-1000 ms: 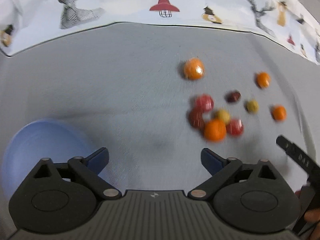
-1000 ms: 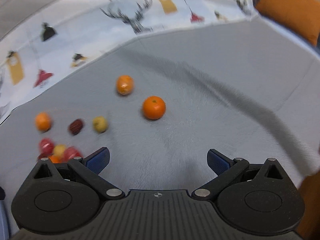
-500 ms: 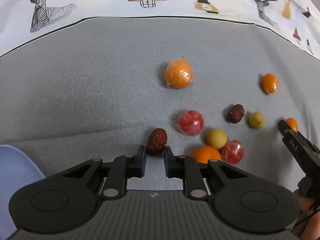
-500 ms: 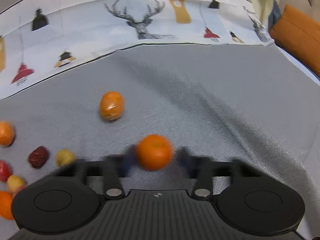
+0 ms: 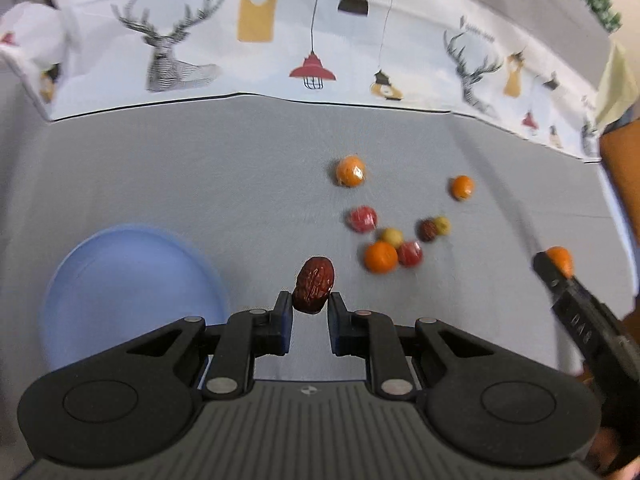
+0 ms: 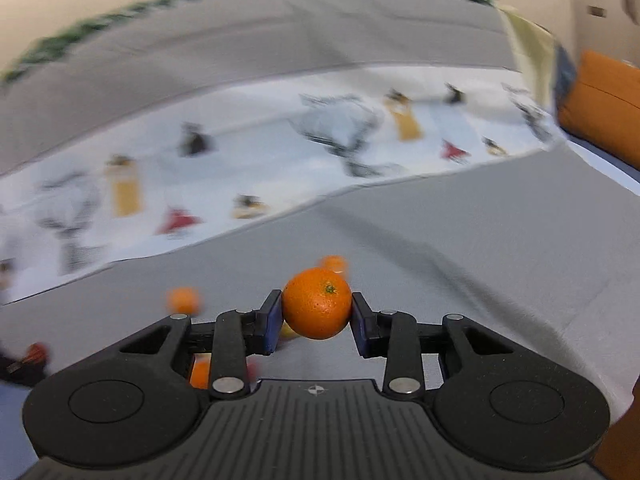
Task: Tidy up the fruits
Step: 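Carry the date and mandarin over the blue plate and release both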
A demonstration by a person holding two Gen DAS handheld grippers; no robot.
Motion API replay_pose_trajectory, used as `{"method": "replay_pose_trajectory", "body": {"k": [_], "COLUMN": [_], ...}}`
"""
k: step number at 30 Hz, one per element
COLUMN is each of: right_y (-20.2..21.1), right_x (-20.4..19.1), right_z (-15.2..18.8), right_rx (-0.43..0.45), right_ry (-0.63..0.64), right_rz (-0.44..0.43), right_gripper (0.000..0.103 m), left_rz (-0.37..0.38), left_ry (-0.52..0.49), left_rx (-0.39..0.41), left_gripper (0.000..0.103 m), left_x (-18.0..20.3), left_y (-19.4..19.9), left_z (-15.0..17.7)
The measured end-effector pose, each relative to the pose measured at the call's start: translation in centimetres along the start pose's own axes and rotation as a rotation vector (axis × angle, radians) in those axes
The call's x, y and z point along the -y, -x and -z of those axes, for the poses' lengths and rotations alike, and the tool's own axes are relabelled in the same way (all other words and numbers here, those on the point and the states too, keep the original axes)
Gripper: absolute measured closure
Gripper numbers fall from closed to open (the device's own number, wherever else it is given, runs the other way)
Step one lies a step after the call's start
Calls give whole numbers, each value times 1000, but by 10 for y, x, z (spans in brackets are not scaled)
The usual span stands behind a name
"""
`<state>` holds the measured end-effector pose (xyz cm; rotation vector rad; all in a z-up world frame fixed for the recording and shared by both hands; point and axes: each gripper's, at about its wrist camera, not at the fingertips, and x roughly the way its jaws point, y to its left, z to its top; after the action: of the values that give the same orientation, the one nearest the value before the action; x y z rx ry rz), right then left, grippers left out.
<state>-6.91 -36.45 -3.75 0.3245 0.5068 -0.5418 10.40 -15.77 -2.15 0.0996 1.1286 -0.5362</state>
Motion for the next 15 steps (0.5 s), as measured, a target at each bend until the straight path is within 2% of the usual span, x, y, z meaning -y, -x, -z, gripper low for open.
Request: {"method": "replay_pose_trajectory", "body": {"k": [3, 6, 10, 13, 15], "right_y": [55, 101, 148, 176, 194], "right_x": [-23, -44, -78, -99, -114], "right_z": [7, 18, 34, 47, 55], "right_rx": [2, -21, -47, -76, -74], "right_ry": [35, 43, 82, 100, 151], "right_rz": [-103, -176, -268, -341, -368], "right_gripper": [66, 66, 66, 66, 66], "left_rz": [20, 1, -7, -17, -14], "left_ry": [13, 29, 64, 62, 59], "left_rx": [25, 56, 53, 81, 127], "left_gripper": [83, 83, 83, 83, 83], "left_x": [-17, -36, -61, -73, -78], "left_y": [46, 89, 125, 147, 162], "left_z": [32, 68, 107, 132, 146]}}
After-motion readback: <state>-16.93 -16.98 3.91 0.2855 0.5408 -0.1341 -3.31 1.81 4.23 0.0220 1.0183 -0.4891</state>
